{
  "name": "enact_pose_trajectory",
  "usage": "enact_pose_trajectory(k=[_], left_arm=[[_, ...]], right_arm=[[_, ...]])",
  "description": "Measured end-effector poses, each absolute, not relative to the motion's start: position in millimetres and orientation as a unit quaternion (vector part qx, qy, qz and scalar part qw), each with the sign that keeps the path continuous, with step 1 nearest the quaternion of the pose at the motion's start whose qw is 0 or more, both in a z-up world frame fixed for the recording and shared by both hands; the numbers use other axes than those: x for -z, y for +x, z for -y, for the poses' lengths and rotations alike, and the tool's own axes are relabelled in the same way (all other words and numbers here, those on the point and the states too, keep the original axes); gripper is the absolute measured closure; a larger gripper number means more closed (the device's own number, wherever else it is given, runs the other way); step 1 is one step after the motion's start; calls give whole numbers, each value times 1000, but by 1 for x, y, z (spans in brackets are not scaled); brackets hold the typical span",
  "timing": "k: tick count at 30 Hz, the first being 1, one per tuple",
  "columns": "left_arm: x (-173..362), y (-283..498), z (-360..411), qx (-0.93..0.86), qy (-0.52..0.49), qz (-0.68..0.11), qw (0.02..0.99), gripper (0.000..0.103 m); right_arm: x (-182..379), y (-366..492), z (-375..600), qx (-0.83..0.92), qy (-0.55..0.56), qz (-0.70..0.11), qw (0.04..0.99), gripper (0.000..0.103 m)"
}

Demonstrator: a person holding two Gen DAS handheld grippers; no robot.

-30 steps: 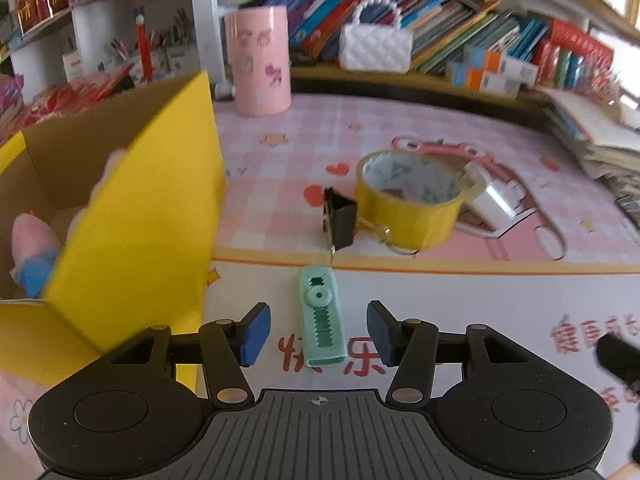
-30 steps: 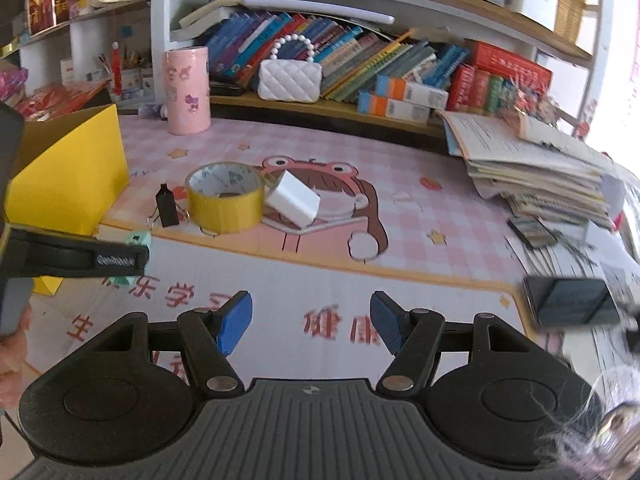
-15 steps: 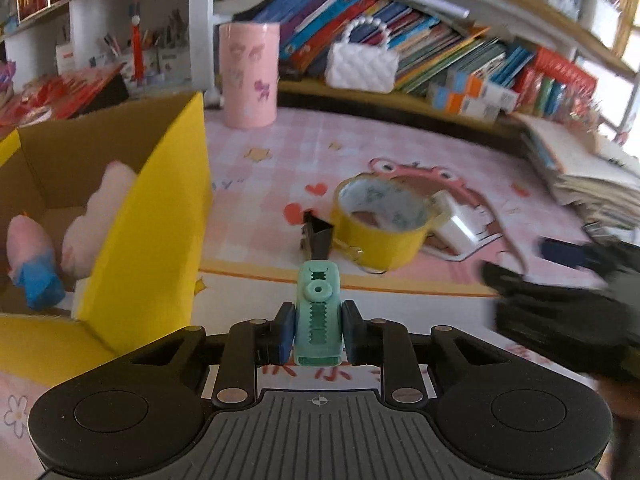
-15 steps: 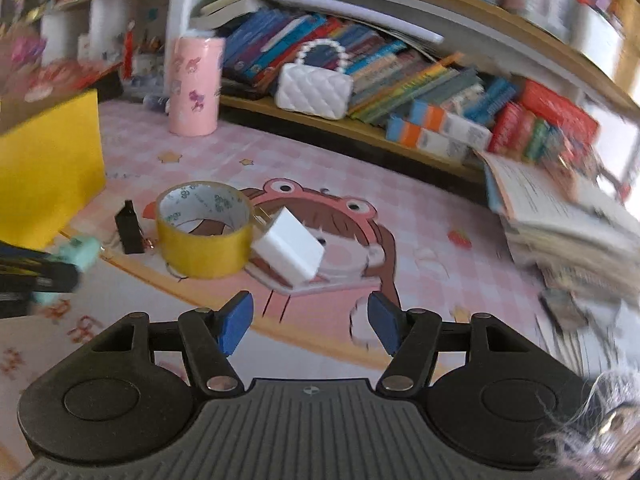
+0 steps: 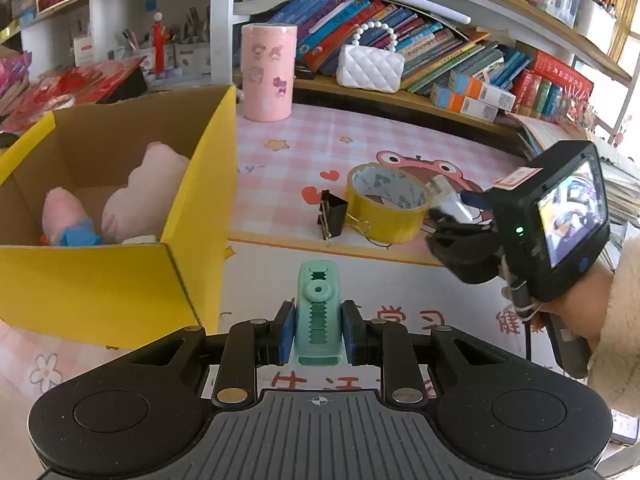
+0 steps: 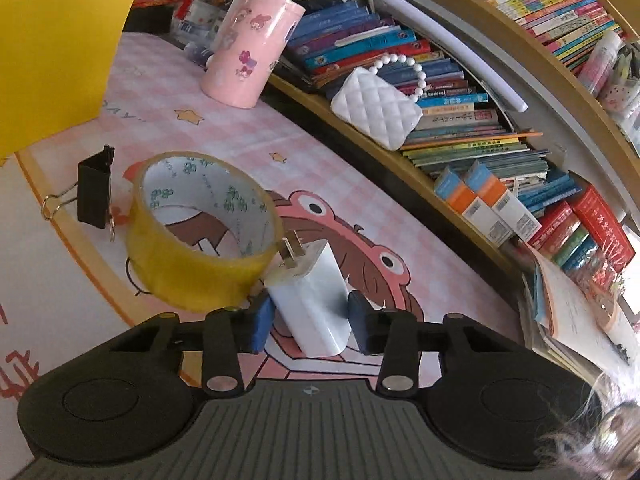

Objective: Organize objects
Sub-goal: 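Grasp the green clip with the left gripper while the right grasps the white charger, then carry the green clip and white charger over the yellow box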

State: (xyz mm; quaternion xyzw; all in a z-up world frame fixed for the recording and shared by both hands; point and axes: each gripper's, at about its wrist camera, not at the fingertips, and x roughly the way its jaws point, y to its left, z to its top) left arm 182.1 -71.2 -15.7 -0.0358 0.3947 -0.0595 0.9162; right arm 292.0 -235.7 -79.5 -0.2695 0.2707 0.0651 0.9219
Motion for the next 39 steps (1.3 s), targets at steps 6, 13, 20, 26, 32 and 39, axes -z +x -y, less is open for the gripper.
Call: enact_pose_trajectory(k=[6,13,20,26,32,39], left_arm=[[14,176,69,77,-43,-386,918,80],[12,164,65,103,-53,-375,920,80],[12,146,52,122,-68,-370,918,80],[12,127,33,127,-79,-366,918,80],[13,104,5,119,-89,-368,918,80],[12,77,-33,99,-103,-370,918,80]], right_arm=[[54,271,251,-39,-177,-278,943,79],[27,221,261,-18,-48,-308,950,79],[5,168,251,-28,14,-322,946,79],[0,128,224,-48,28,-335,940,79],[2,103,190,-73,20,-348,934,79],[1,73,147,-104,3,-350,931,79]])
